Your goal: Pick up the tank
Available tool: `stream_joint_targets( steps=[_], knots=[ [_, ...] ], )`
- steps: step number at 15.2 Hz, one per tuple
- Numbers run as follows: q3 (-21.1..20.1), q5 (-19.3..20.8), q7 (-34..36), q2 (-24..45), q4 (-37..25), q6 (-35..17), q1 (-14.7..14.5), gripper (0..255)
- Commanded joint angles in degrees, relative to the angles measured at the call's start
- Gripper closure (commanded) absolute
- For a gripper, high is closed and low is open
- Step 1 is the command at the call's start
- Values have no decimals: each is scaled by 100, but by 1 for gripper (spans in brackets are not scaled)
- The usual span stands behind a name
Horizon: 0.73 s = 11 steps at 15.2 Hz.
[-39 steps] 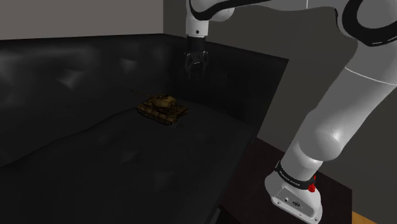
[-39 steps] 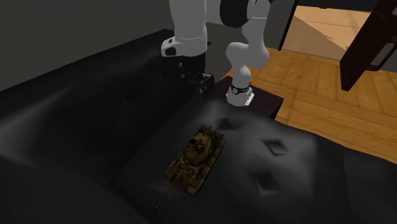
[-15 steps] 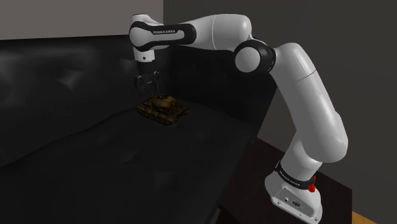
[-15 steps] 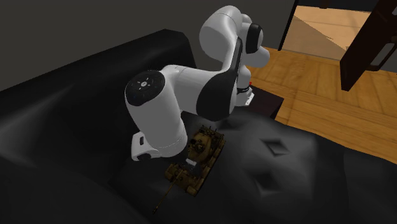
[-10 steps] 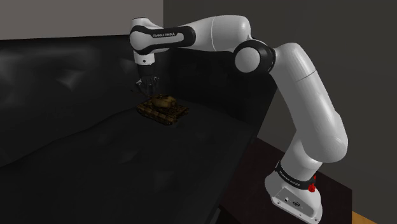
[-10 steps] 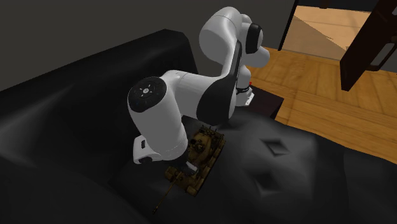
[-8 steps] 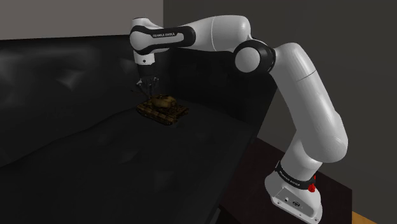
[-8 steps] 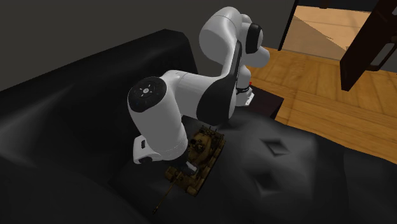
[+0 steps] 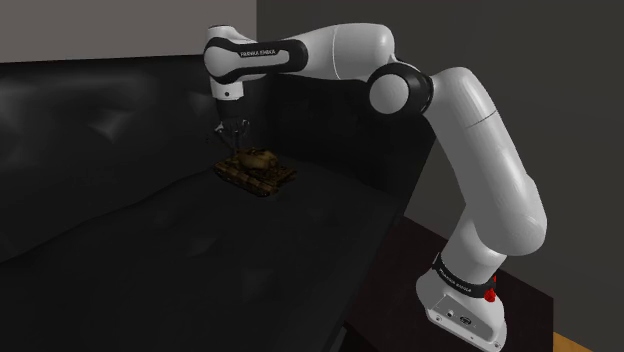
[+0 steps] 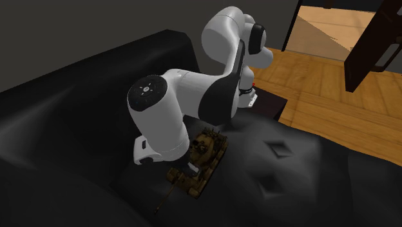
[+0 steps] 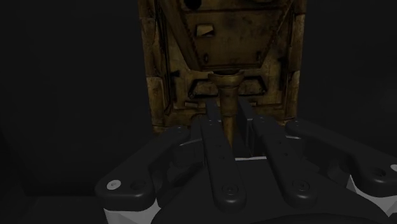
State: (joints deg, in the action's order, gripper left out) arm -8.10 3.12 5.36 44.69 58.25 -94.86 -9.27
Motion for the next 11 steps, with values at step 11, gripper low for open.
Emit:
stream_joint_targets(
  steps=[11],
  knots=[
    [1, 9, 9, 190, -1252, 1050, -86, 255]
  ],
)
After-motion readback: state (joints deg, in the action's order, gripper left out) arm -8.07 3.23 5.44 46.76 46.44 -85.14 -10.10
